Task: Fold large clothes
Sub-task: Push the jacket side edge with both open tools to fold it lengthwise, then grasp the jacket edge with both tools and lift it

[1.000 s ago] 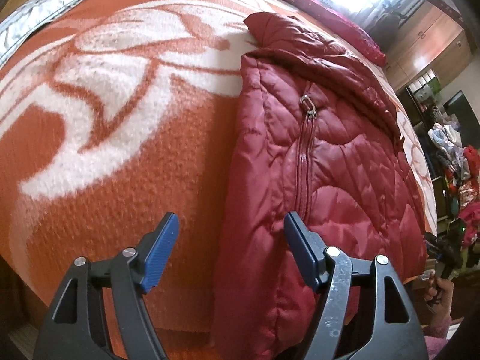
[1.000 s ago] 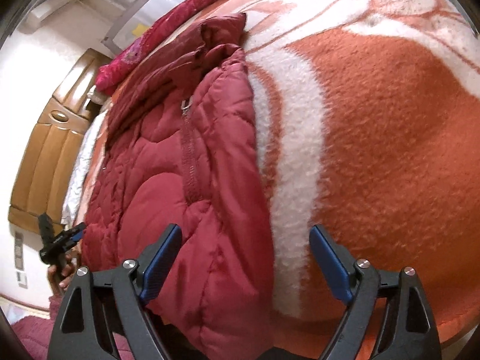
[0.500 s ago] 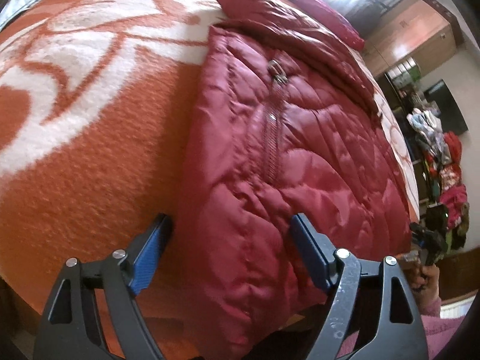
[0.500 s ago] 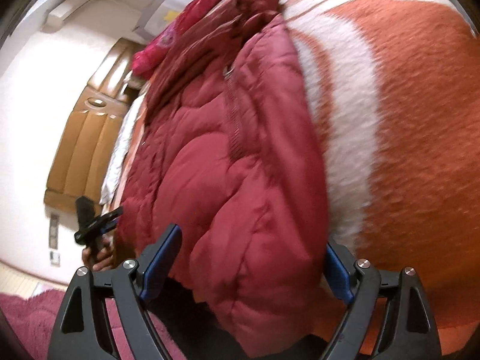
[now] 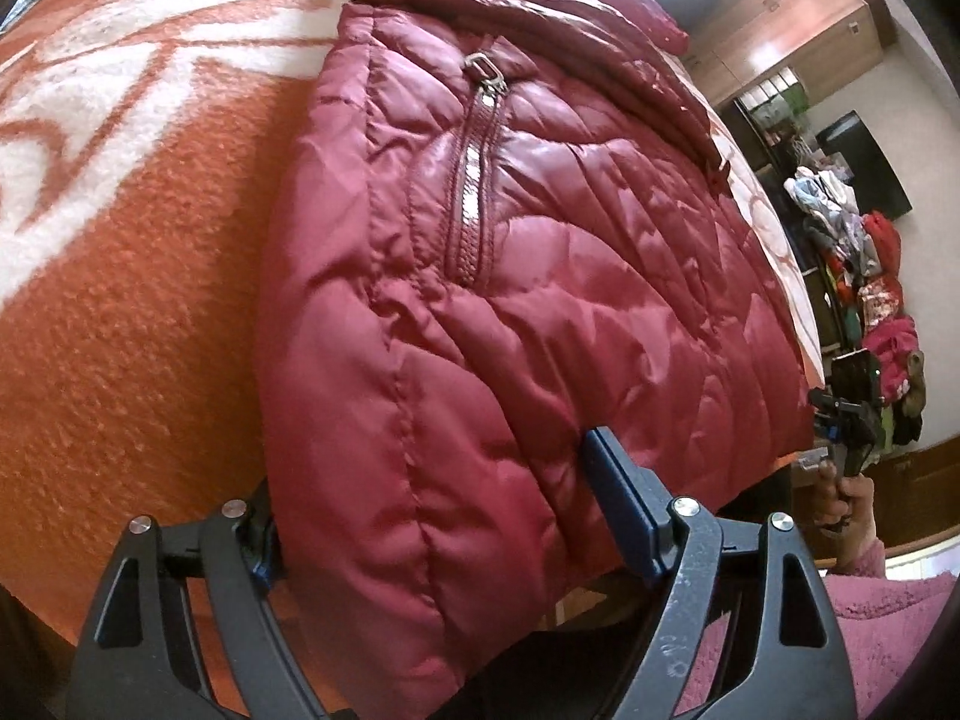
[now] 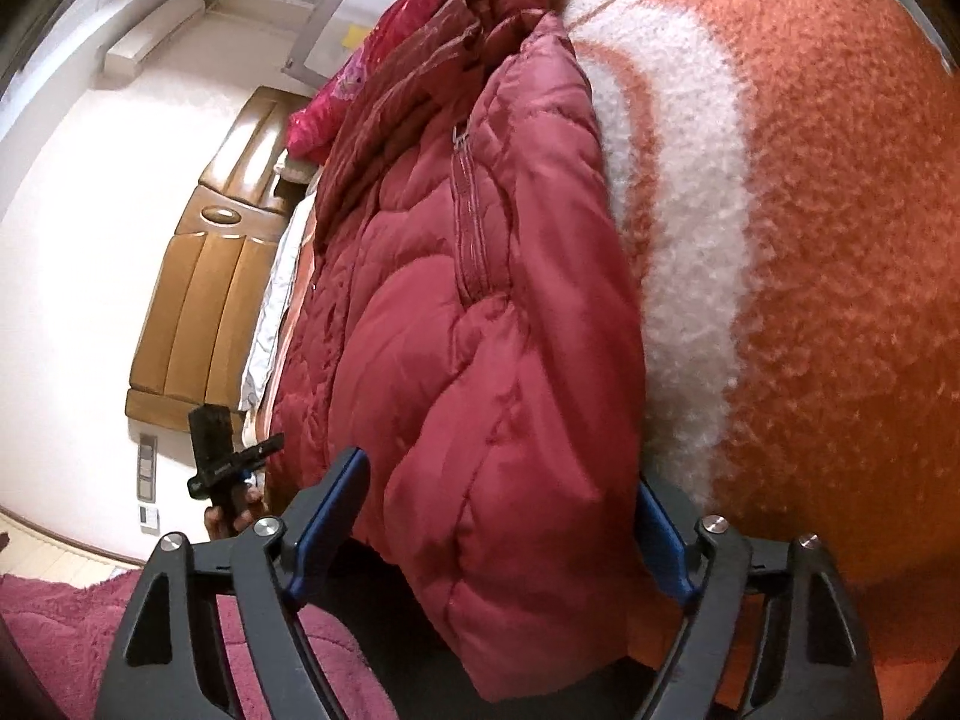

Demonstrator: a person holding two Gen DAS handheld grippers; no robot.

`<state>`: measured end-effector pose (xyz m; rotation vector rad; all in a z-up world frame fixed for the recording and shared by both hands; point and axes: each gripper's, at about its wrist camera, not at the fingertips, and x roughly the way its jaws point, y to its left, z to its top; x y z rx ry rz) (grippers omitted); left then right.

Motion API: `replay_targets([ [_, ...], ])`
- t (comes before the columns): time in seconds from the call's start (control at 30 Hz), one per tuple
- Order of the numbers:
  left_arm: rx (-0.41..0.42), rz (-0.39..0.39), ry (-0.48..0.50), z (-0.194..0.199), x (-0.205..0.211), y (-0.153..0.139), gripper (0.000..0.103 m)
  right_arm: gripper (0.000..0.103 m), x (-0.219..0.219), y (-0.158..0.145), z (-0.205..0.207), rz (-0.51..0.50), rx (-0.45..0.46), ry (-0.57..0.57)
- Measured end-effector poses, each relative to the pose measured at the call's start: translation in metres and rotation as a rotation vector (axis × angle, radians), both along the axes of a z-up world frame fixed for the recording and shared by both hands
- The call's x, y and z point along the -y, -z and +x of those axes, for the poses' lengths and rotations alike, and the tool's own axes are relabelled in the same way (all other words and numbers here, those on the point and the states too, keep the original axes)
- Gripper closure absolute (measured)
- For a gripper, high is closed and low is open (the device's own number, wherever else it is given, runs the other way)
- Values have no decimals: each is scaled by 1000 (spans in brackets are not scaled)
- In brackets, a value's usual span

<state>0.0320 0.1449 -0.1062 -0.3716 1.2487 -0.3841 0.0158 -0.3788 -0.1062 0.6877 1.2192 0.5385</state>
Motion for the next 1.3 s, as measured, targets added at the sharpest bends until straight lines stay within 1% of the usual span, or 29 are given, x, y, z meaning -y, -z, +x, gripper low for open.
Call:
replay_targets([
  [0.1,2,7,24,-4,6,2,20,30,-4,4,-2,-15,-8,-13],
  [0.13,4,8,32,-5,8,2,21,37,-6,4,-1,-11,-11,-12],
  [0.17,8,6,40,-5,10,1,21,45,-7,5,0,-8,-12,-12],
  [0.2,20,5,54,-6,13,0,32,50,-8,5,1,-10,-11,-14],
  [0.23,31,6,65,-7,16,-2,40,59,-10,4,2,-13,-7,-20],
  [0.27,40,4,77,-7,19,-4,53,67,-14,2,3,-17,9,-32],
  [0.3,50,5,84,-7,21,-7,64,70,-16,-1,4,-19,23,-39],
  [0.33,59,8,85,-6,22,-8,68,74,-19,-5,5,-19,42,-44],
  [0.4,85,17,83,-5,24,-15,79,77,-20,-11,7,-6,74,-45],
  [0.47,105,17,75,-4,27,-20,82,79,-20,-18,9,9,107,-38],
  [0.57,158,8,62,-2,27,-38,85,79,-24,-35,14,15,163,-26],
  [0.63,193,-3,54,-2,29,-50,85,80,-23,-46,17,28,198,-20],
  [0.73,267,-23,41,2,28,-75,85,80,-24,-69,24,54,273,-11],
  [0.8,318,-31,31,9,28,-93,85,80,-25,-83,29,63,317,-9],
  [0.97,407,-55,0,30,27,-120,85,80,-30,-113,50,89,418,2],
  [1.07,438,-86,-35,48,25,-129,86,80,-29,-122,64,109,450,25],
  [1.2,464,-103,-62,68,25,-137,85,80,-25,-131,84,121,474,65],
  [1.3,473,-101,-68,84,24,-142,85,80,-26,-137,98,102,496,77],
])
